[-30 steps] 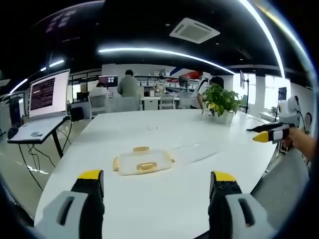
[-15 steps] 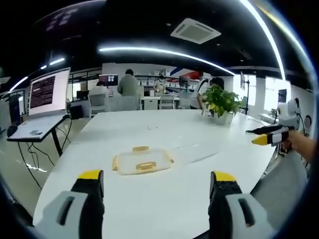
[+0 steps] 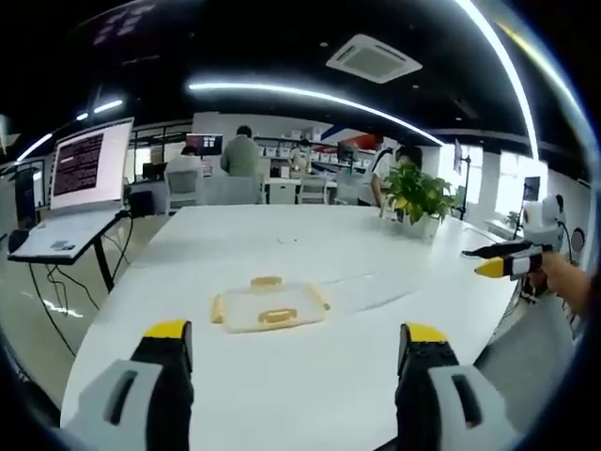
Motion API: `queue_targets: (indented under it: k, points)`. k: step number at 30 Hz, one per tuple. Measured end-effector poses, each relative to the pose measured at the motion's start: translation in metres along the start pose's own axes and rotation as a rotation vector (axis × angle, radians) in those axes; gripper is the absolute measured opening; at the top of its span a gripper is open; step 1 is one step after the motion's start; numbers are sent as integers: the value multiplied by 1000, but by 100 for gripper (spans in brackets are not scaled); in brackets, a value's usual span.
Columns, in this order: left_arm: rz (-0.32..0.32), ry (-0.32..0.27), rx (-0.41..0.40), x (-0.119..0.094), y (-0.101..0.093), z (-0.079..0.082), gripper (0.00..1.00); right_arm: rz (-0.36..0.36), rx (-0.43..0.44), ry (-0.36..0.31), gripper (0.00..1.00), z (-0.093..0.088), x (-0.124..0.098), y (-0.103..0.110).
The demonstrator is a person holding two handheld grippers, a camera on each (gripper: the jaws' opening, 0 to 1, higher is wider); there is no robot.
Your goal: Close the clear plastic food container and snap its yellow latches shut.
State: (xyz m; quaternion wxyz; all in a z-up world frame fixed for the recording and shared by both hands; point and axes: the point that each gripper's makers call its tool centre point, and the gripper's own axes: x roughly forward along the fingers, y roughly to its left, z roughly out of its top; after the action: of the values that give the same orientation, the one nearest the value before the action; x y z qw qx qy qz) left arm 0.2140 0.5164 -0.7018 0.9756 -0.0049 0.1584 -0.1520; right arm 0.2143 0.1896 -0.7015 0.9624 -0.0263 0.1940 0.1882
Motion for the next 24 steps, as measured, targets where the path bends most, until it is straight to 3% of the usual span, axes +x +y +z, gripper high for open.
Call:
queue_targets:
  k: [9, 24]
  points:
    - [-12, 13, 36, 14, 8, 10, 88, 39, -30, 1, 67, 15, 28, 5]
    - [-11, 69, 126, 48, 53, 16, 88, 139, -156, 27, 63, 44, 84, 20]
